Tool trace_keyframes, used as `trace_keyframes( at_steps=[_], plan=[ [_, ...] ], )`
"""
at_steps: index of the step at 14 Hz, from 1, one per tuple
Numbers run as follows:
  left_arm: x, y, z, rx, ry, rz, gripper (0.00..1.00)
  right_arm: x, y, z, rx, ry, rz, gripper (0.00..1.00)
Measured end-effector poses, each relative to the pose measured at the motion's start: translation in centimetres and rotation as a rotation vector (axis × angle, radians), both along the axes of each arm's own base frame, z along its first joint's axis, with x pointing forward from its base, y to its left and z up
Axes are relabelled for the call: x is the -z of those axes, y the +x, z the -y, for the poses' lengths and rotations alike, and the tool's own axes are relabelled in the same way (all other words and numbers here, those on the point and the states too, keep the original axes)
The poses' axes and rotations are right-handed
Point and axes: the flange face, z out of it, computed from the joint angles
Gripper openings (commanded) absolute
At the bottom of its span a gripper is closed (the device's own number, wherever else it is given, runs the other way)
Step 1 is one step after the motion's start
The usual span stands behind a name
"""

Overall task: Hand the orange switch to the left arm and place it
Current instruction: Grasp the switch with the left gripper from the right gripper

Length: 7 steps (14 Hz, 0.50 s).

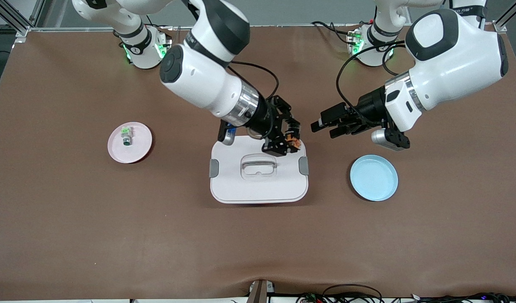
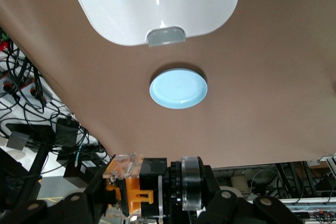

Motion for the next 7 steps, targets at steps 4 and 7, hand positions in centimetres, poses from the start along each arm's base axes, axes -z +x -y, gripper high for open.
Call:
trace_keyframes(
  at_steps=[4, 7],
  plan=[
    [0.1, -0.1, 1.4, 0.02, -0.006, -0.003, 0.83, -1.1, -0.5, -0.7, 0.011, 0.027, 0.026, 0.0],
    [-0.2, -0.6, 2.4, 0.031, -0.011, -0.007, 0.83, -2.1, -0.7, -1.0, 0.019, 0.044, 0.035, 0.0]
  ],
)
